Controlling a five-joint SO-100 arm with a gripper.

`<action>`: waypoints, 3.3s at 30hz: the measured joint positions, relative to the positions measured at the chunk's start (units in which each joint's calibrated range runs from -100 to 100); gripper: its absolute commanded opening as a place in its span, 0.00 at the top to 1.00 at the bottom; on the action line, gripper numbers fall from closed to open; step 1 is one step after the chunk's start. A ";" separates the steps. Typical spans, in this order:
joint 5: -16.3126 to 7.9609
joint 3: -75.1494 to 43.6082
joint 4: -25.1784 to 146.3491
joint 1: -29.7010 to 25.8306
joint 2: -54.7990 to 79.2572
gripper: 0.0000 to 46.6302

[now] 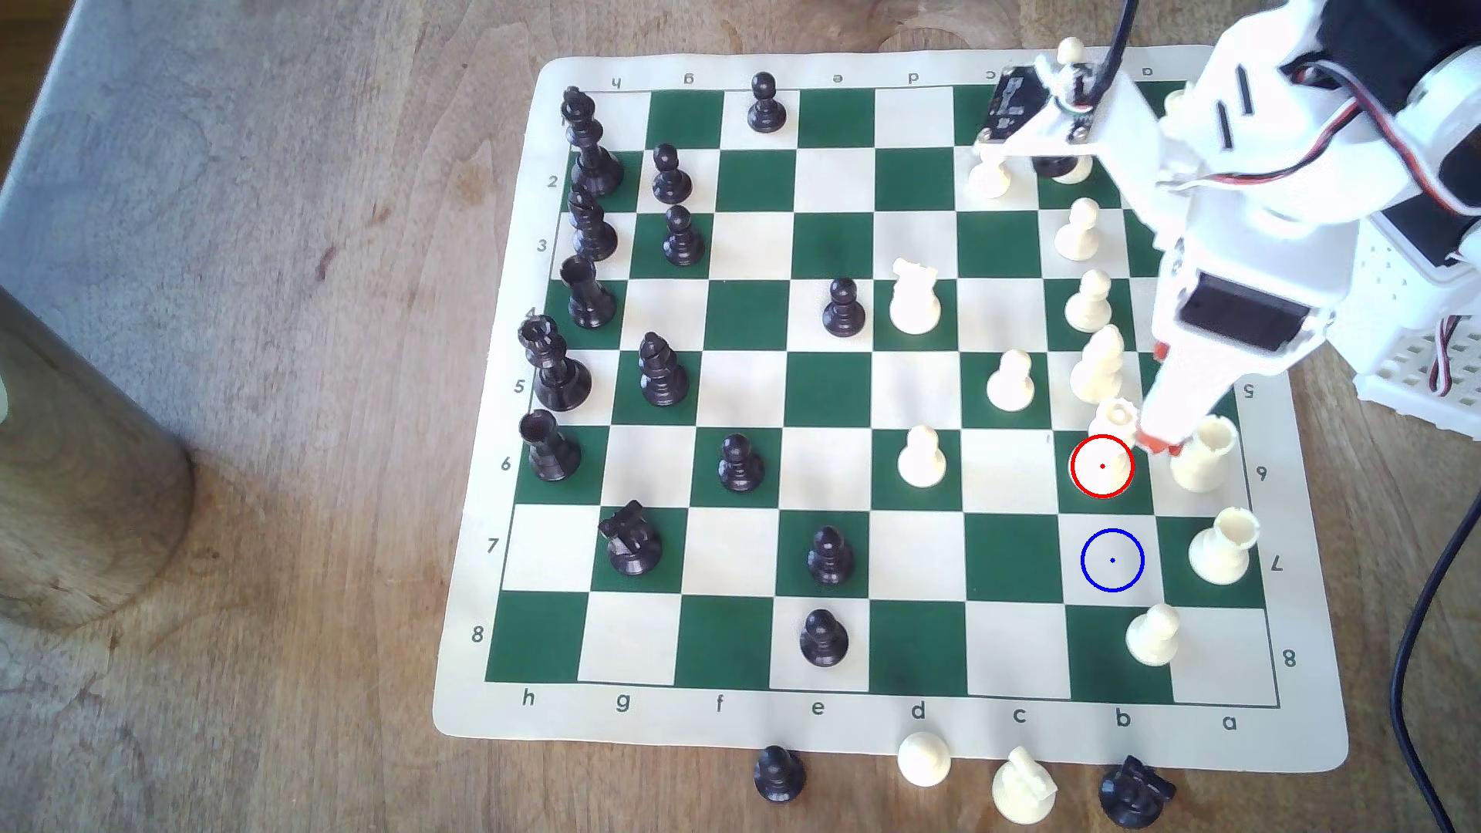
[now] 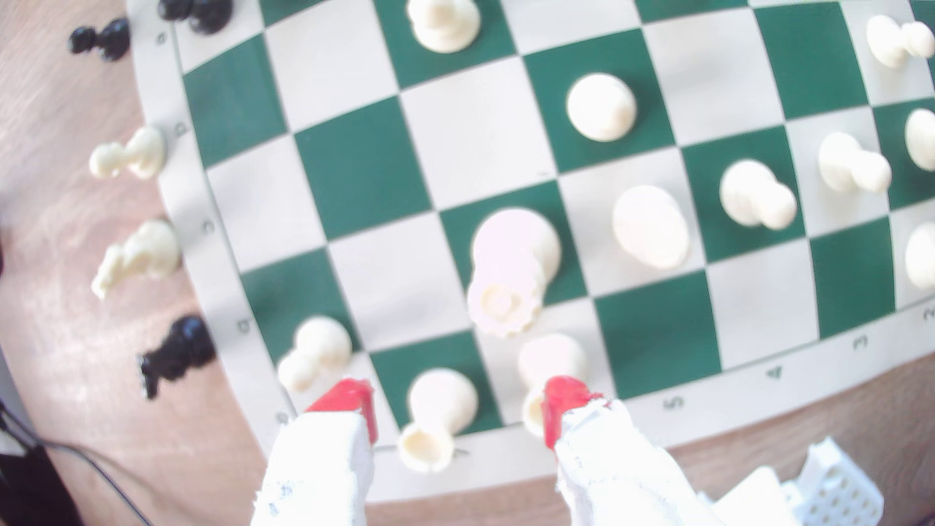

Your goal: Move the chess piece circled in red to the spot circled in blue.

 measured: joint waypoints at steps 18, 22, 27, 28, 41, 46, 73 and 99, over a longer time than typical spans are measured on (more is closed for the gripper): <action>1.27 3.71 -5.90 1.40 5.36 0.73; 1.27 3.98 -6.77 1.92 5.36 0.72; 1.56 5.42 -8.69 2.36 6.37 0.71; 1.56 5.87 -9.24 2.36 6.54 0.71; 1.56 7.59 -12.91 1.84 8.80 0.76; 1.56 7.59 -12.91 1.62 8.80 0.82; 1.56 -2.62 -3.27 1.77 0.75 1.00; 0.78 -3.43 -13.39 -7.96 11.73 1.00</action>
